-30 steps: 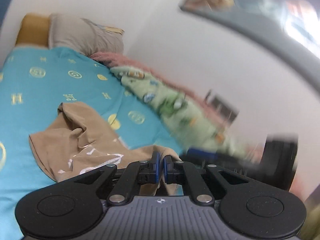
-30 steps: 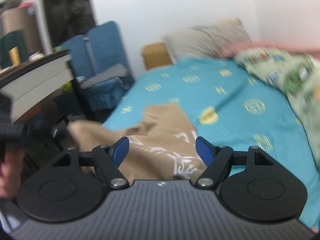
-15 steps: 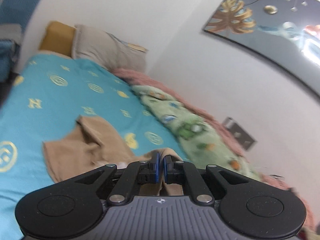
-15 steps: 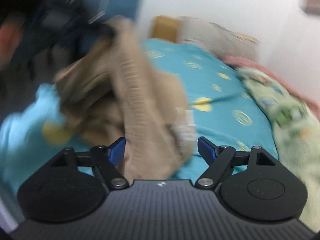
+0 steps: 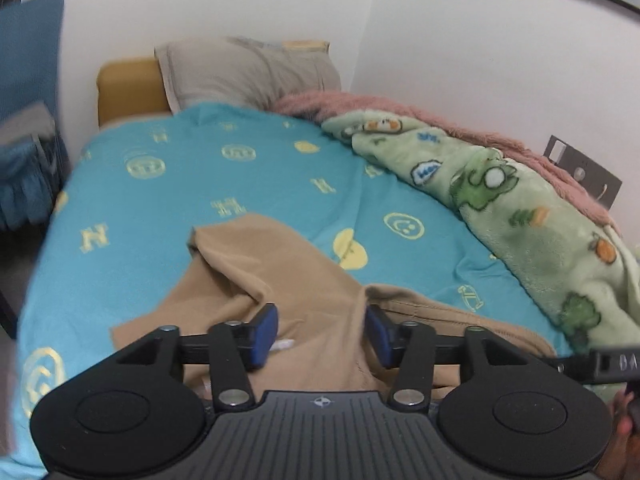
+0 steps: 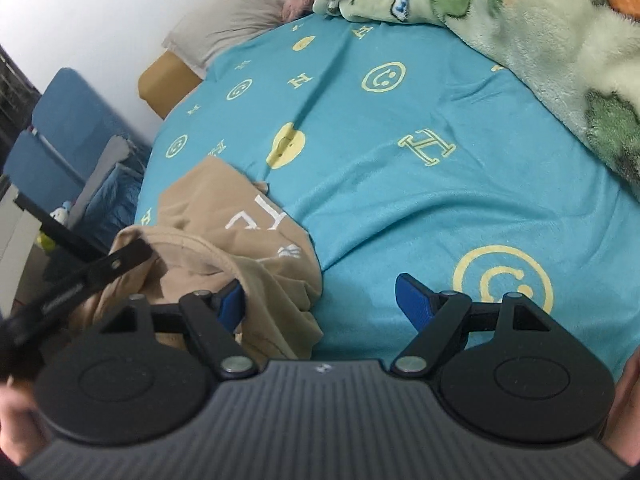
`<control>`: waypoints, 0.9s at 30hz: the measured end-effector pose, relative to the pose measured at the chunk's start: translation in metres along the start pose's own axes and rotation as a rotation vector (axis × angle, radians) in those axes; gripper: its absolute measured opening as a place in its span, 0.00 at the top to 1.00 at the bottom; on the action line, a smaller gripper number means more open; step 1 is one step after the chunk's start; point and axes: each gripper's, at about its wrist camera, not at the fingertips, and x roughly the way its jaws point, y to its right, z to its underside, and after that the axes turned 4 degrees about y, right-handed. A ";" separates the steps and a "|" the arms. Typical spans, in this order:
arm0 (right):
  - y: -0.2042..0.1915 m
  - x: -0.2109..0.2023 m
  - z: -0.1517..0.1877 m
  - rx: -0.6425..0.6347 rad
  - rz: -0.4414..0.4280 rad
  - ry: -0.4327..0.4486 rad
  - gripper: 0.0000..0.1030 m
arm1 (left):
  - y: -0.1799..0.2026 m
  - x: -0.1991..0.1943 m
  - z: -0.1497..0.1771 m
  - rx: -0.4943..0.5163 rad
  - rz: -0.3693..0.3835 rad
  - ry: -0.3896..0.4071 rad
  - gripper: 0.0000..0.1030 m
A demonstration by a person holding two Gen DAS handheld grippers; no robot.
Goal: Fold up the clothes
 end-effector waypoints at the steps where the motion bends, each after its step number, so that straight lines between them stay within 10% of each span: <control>1: -0.001 0.000 0.000 0.004 -0.003 0.004 0.23 | 0.002 -0.010 -0.002 0.018 -0.017 0.021 0.42; 7: -0.005 0.002 -0.002 -0.022 0.004 0.026 0.23 | 0.048 -0.064 0.003 0.273 -0.122 0.131 0.42; 14: -0.003 0.006 0.000 -0.012 0.008 -0.001 0.23 | 0.055 -0.077 0.003 0.226 -0.103 0.171 0.42; 22: -0.008 0.010 0.006 -0.041 0.009 -0.030 0.23 | 0.007 -0.003 0.002 0.006 -0.124 -0.072 0.40; 27: -0.011 0.011 0.010 -0.059 0.010 -0.048 0.23 | 0.001 0.012 0.005 0.033 -0.132 -0.143 0.17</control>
